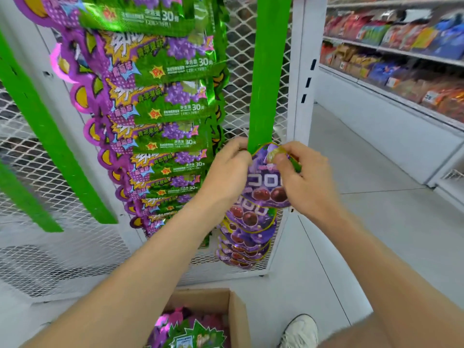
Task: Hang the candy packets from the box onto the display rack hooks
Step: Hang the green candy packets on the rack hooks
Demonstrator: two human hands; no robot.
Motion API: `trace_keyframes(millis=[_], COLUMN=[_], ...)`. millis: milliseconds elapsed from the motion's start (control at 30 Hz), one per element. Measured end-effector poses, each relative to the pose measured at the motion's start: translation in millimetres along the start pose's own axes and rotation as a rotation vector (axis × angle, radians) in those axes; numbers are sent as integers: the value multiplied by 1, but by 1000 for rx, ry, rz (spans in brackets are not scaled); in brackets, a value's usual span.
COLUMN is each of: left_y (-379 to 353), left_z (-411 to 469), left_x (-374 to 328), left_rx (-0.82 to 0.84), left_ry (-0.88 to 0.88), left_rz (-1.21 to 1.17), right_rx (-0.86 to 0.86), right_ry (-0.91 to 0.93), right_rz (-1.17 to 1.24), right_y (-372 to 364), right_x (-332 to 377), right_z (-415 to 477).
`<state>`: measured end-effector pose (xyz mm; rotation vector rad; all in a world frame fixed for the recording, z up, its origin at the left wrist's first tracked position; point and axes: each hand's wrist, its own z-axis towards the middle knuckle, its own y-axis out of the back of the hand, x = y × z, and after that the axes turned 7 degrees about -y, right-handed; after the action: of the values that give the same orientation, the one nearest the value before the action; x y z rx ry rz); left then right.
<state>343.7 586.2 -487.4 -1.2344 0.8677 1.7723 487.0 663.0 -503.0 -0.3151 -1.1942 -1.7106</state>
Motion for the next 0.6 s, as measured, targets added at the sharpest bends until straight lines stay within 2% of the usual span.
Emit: trace_keyframes(millis=[133, 200, 300, 600], left_y=[8, 8, 15, 17], left_z=[23, 23, 14, 1], left_x=[4, 8, 4, -14], left_rx=[84, 51, 98, 179], left_ry=[122, 125, 145, 155], left_rz=[13, -17, -126, -167], right_rx=[-33, -54, -72, -113], right_ry=[-55, -73, -98, -96], right_rz=[42, 22, -11, -171], right_y=[0, -1, -3, -4], right_x=[13, 21, 29, 31], right_z=[2, 3, 4, -8])
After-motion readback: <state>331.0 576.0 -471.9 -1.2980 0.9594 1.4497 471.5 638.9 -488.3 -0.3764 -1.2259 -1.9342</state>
